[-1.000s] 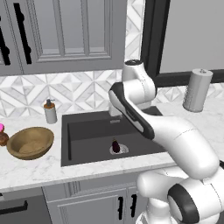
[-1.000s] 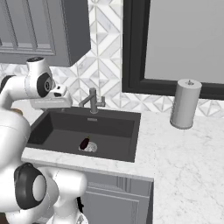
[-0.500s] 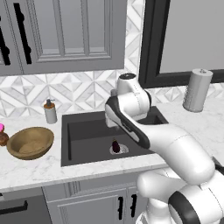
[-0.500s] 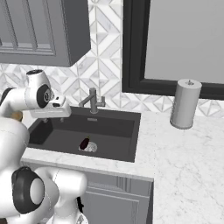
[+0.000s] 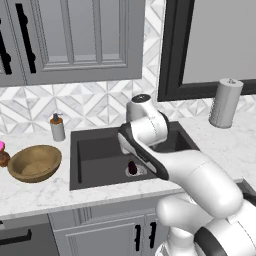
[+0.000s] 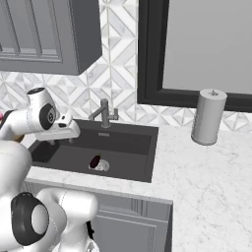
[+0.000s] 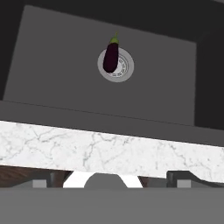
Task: Pick the eggplant from the sink and place it in the bowl. Then pick the bowl and place it in the microwave. Then close the microwave door and press the start button.
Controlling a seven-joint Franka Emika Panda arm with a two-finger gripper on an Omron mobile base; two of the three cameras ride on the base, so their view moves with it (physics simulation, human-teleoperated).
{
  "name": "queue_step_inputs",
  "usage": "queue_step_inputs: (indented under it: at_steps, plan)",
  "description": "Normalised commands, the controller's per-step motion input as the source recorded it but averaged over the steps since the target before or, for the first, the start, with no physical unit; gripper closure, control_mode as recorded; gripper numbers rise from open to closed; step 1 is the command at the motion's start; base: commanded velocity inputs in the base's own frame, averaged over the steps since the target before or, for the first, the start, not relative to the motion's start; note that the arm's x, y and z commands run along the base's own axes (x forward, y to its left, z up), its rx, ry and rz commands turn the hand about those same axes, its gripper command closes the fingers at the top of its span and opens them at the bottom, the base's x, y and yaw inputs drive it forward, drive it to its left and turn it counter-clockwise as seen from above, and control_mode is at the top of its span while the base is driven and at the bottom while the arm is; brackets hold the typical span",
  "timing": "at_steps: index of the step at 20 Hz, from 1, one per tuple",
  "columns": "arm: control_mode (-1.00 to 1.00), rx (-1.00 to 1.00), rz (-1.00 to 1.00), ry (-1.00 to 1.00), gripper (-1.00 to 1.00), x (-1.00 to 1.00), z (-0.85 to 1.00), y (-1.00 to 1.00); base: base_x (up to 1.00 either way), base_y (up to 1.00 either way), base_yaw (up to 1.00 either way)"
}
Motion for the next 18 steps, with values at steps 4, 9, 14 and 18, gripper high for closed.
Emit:
queue_step_inputs:
  at_steps: [4, 9, 14, 18]
  plan:
    - [-1.0, -0.01, 0.0, 0.0, -1.0, 0.0, -0.36, -0.01, 0.0, 0.0, 0.0]
    - [-1.0, -0.01, 0.0, 0.0, -1.0, -0.01, -0.45, -0.03, 0.0, 0.0, 0.0]
    - [-1.0, -0.01, 0.0, 0.0, -1.0, 0.0, -0.33, -0.01, 0.0, 0.0, 0.0]
    - [-1.0, -0.01, 0.0, 0.0, -1.0, 0.04, -0.08, 0.0, 0.0, 0.0, 0.0]
